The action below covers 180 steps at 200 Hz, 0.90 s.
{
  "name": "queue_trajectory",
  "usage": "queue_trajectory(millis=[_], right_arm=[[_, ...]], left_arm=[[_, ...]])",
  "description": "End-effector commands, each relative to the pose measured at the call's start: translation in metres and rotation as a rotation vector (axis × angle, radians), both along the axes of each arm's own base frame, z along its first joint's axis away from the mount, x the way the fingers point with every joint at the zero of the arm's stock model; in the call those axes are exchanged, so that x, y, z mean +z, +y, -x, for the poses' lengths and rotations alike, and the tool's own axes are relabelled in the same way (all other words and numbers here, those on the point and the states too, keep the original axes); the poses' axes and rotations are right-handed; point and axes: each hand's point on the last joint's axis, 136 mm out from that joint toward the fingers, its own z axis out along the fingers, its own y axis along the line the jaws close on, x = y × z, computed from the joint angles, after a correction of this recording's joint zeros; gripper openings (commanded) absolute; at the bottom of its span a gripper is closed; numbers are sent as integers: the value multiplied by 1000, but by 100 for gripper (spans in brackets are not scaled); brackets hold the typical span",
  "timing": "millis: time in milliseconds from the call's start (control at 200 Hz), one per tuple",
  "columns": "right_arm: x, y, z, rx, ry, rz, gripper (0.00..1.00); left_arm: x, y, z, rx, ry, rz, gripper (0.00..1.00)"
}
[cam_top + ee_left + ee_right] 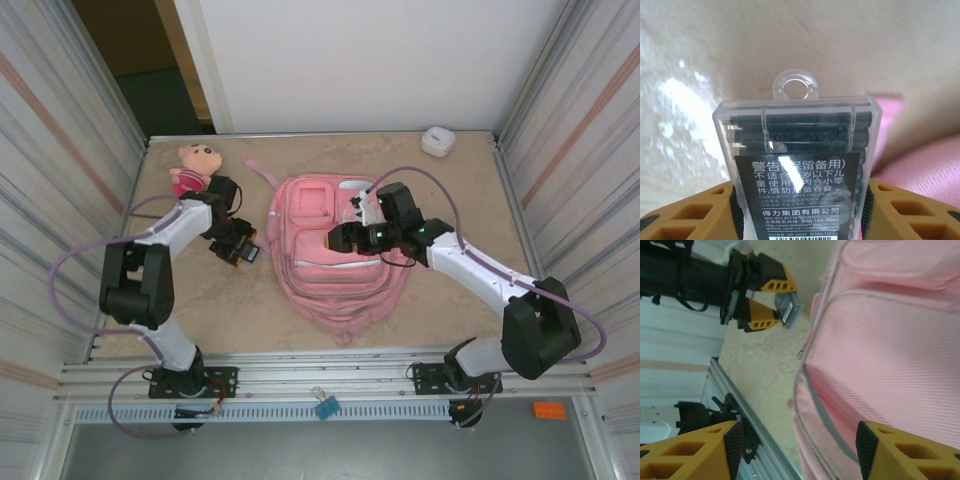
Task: Pack the student bag
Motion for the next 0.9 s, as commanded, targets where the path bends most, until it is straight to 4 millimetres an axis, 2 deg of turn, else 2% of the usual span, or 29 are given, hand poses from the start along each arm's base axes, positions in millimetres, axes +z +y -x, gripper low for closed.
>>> queue_trajectory(millis=[0,175,351,471,737,897], right_arm=[[21,24,2,-36,-38,-96,62],[15,58,6,-49,-11,-151,62],[-10,82,5,-63,35,-160,60],[-15,99,4,-49,43,-201,59],[-26,112,-7,-68,32,-197,56],[-29,121,-13,-74,50,-231,48]], left_arm=[[20,-14,11,46,-29,75,53],[41,-35,19,43,-83,145,53],[60,-54,19,49,-148,225,52],[70,-62,20,50,-172,262,52],[78,-72,24,49,-196,322,52],[83,-80,24,52,-217,365,51]])
